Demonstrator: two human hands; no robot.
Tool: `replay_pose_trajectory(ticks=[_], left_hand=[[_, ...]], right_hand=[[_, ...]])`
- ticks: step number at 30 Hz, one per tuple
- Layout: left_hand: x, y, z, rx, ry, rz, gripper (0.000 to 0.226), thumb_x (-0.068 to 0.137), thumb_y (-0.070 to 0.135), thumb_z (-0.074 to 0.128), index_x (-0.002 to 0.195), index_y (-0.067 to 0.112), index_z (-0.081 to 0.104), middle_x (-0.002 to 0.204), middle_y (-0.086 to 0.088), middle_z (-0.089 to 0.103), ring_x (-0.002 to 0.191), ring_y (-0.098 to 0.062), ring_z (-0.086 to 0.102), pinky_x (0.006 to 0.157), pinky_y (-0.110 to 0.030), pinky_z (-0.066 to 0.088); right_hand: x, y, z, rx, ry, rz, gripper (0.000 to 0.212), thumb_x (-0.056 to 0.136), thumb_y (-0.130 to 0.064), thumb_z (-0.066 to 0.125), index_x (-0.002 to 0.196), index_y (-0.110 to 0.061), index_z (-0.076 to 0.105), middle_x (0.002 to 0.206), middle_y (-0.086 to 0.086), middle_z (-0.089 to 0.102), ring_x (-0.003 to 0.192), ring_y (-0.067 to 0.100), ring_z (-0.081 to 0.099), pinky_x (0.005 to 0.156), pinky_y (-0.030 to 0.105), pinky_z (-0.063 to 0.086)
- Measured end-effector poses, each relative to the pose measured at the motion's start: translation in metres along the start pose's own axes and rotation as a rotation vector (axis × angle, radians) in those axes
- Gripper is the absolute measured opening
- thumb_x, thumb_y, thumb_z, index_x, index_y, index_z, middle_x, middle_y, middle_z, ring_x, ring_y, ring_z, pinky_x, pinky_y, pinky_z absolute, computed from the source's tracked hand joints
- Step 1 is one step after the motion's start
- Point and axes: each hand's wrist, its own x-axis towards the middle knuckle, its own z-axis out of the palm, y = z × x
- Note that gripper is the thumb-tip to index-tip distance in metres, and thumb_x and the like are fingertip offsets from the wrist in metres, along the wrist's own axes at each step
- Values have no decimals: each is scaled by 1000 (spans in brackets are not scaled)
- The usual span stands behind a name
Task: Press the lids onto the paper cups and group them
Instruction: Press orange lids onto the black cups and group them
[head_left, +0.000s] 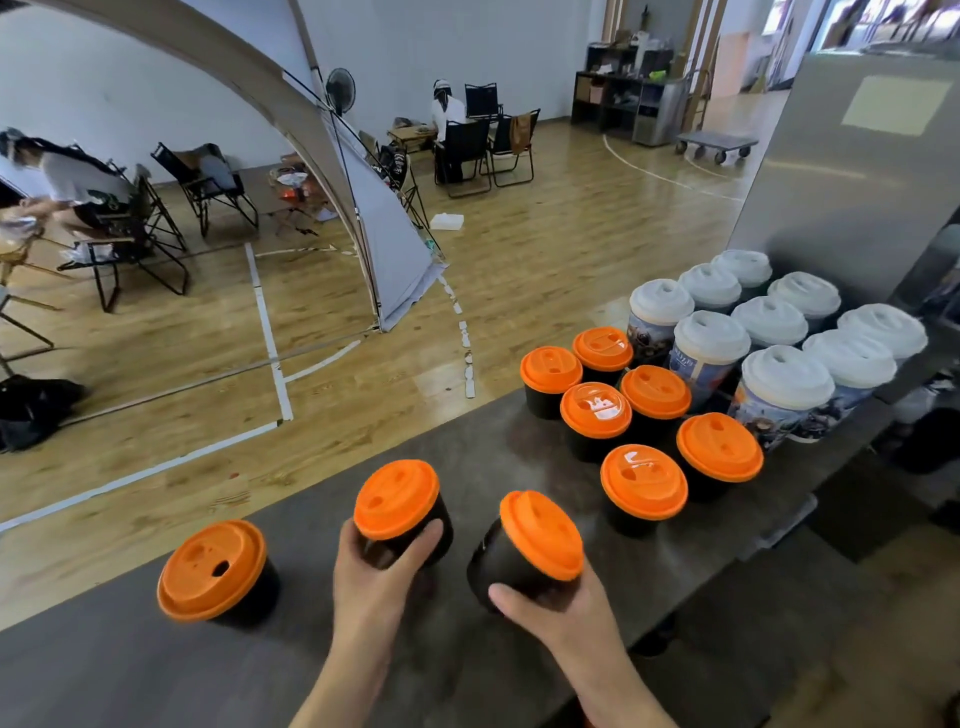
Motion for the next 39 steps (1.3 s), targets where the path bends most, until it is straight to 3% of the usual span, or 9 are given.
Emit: replay_pose_trajectory(ticks=[6,10,17,22,27,31,35,37,39], left_hand=[[79,-4,61,183,-117,195,75,64,35,96,126,31,54,116,24,63,108,2,62,97,-26,47],[116,-4,102,288,-205,253,74,69,37,95,126,37,48,109,32,56,112,-4,55,84,-9,37],[143,-10,132,324,-211,300,78,69,41,94,127,44,41,109,34,54,111,-2,54,87,-13,38],[141,-9,122,374,-280,302,89,68,30,97,136,36,40,131,15,56,121,-3,53,89,-4,40],[73,1,90,71,-205,128,68,86,-9,75,143,11,44,150,-12,52,140,-19,50,114,-22,39],[-13,-6,21,171,-105,408,43,91,20,77,129,35,61,131,10,67,125,-12,63,105,-28,51],[-24,7,-77,612,354,929,46,85,41,80,126,31,62,139,6,58,133,-23,55,109,-33,41],[-10,18,-119,723,448,707,74,74,59,85,137,39,51,154,9,41,148,-15,35,116,-39,32],[2,21,-143,646,297,432,92,60,58,91,138,50,42,157,13,32,144,3,30,119,-40,33]], right_hand=[[41,5,-4,-507,243,-315,84,62,-19,100,124,-38,48,122,-24,54,117,-23,46,95,-2,33],[65,11,-1,-545,284,-320,89,63,-14,99,129,-35,44,126,-31,48,117,-15,44,97,-7,27],[87,19,-1,-574,300,-319,87,66,-23,98,132,-34,44,126,-30,50,121,-12,45,98,-6,28],[88,21,-2,-586,285,-314,92,66,-25,98,137,-33,41,132,-32,44,125,-22,40,102,-4,26],[70,23,-17,-586,316,-314,93,60,4,97,140,5,49,134,15,59,123,33,61,103,21,49],[33,27,-10,-653,304,-267,76,62,16,89,132,5,59,119,17,64,107,34,64,100,-2,36],[-1,26,8,-765,236,-336,44,69,9,85,110,-2,73,109,10,69,99,37,69,95,-5,34],[-11,20,26,-718,187,-440,21,81,-9,78,102,-8,76,102,6,72,96,26,71,92,-1,37],[-20,14,46,-659,110,-488,25,82,-32,63,96,-16,76,98,-6,72,92,7,64,88,2,39]])
